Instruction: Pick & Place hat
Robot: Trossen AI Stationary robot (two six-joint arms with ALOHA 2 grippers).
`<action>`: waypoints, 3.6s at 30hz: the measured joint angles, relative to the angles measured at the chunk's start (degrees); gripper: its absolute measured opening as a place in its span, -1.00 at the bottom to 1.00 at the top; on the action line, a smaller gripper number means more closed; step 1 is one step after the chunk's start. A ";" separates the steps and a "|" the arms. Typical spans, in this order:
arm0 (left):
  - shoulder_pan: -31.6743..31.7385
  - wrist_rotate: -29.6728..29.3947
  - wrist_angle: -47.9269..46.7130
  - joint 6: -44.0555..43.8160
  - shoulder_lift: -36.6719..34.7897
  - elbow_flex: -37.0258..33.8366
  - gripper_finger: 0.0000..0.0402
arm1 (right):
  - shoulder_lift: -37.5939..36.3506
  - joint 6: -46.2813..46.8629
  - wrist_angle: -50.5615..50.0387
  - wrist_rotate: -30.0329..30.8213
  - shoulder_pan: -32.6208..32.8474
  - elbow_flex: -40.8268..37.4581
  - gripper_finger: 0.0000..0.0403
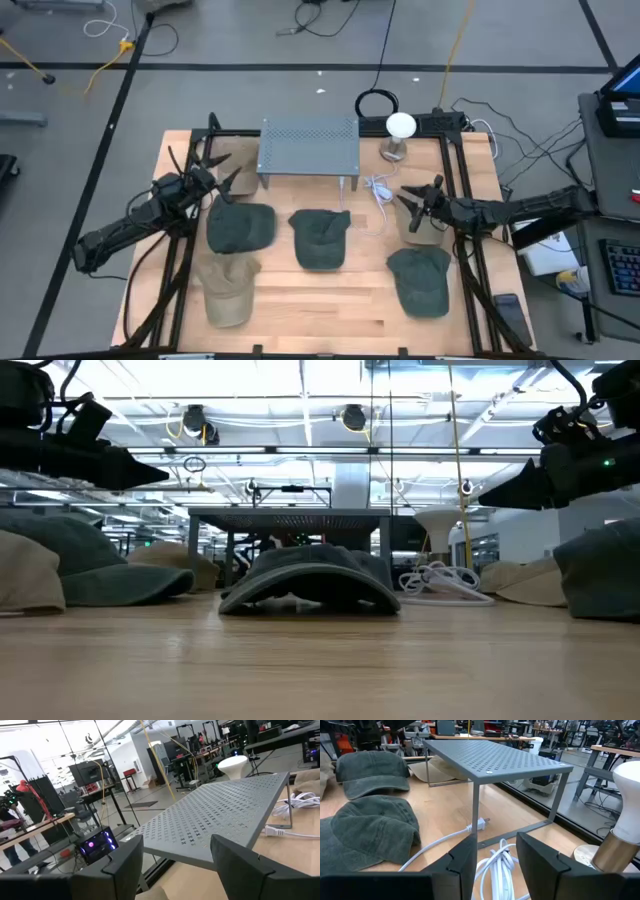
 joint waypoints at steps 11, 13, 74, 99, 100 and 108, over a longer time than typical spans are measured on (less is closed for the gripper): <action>0.01 0.00 0.00 0.00 0.00 0.00 0.18 | -0.01 -0.01 0.00 0.01 0.00 0.00 -0.35; 0.02 0.00 0.00 0.00 0.00 -0.02 0.18 | 0.00 -0.02 0.00 0.01 0.00 0.00 -0.35; 0.01 -0.02 0.00 0.00 0.00 -0.02 0.18 | 12.30 20.03 -47.98 -7.13 -0.02 37.52 -0.35; 0.02 -0.01 0.01 0.00 0.00 -0.01 0.18 | 31.74 30.80 -64.97 -49.51 0.00 48.31 -0.35; 0.00 -0.02 0.02 0.00 0.00 -0.02 0.18 | 32.12 29.45 -66.09 -49.51 0.00 48.31 -0.35; 0.01 -0.01 0.00 0.00 0.00 -0.01 0.18 | 35.96 21.54 -68.54 -49.37 0.00 48.31 -0.35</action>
